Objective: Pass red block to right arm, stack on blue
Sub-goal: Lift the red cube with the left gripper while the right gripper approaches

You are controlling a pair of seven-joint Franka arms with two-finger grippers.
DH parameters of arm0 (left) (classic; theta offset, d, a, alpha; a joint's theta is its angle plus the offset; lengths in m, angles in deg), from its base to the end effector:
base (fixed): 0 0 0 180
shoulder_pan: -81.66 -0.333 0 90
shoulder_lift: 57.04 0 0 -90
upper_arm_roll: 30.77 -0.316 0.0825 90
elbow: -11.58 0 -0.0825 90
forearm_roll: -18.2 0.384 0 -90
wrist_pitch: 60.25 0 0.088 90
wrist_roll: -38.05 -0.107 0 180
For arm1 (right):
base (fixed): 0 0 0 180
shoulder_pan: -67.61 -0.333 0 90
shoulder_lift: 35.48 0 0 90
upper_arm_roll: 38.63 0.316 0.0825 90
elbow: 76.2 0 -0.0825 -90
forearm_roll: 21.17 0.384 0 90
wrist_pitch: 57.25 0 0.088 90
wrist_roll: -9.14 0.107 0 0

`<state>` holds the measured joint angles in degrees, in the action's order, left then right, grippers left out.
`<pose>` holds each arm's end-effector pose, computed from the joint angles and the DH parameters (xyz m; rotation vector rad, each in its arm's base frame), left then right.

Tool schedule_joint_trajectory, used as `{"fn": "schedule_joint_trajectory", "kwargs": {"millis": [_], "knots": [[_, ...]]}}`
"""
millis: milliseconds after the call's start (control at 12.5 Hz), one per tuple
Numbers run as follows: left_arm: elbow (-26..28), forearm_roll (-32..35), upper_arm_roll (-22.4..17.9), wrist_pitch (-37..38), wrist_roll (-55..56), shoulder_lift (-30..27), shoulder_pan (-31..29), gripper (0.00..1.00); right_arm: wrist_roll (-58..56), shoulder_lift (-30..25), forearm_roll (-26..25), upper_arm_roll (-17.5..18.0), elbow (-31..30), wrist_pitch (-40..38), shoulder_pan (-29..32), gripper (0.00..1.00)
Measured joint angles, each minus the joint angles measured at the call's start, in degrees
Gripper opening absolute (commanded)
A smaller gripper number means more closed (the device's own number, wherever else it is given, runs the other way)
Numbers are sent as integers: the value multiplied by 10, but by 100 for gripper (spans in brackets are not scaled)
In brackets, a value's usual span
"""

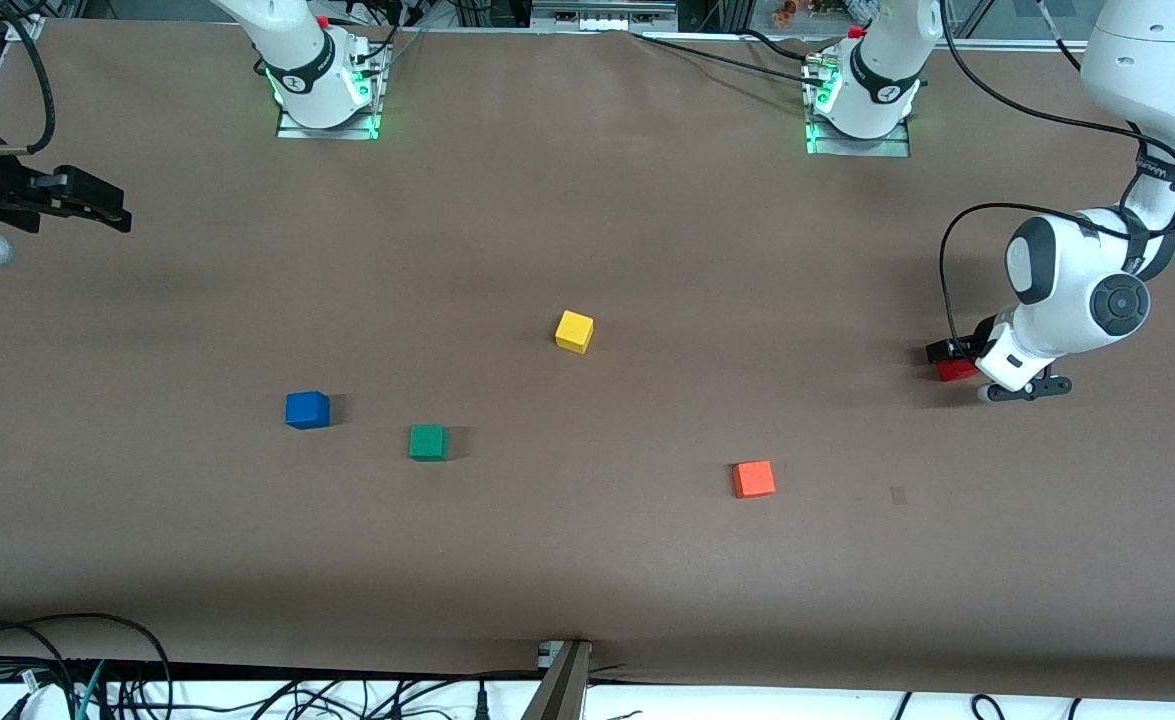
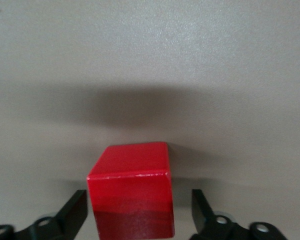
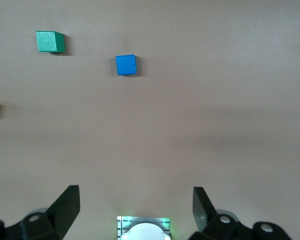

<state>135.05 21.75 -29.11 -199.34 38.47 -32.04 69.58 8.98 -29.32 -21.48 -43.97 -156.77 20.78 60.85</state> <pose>0.5398 0.0991 0.1806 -3.1134 -0.2195 0.2576 0.5650 0.0165 0.6238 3.1154 0.0415 -0.2360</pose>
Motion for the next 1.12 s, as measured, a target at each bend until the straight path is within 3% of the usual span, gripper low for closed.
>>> {"fn": "schedule_joint_trajectory", "kwargs": {"millis": [80, 241, 882, 1123], "knots": [[-3, 0, 0, -1, 0, 0, 0, 20, 0, 0, 0, 0, 0, 0, 0, 100], [-11, 0, 1, -1, -6, 0, 0, 13, 0, 0, 0, 0, 0, 0, 0, 100], [-91, 0, 17, 0, -157, -26, 0, 11, 0, 19, 0, 1, 0, 1, -1, 100], [-114, -45, 38, 2, -256, -28, 0, 11, 0, 24, 2, 1, 0, 1, -1, 100]]}}
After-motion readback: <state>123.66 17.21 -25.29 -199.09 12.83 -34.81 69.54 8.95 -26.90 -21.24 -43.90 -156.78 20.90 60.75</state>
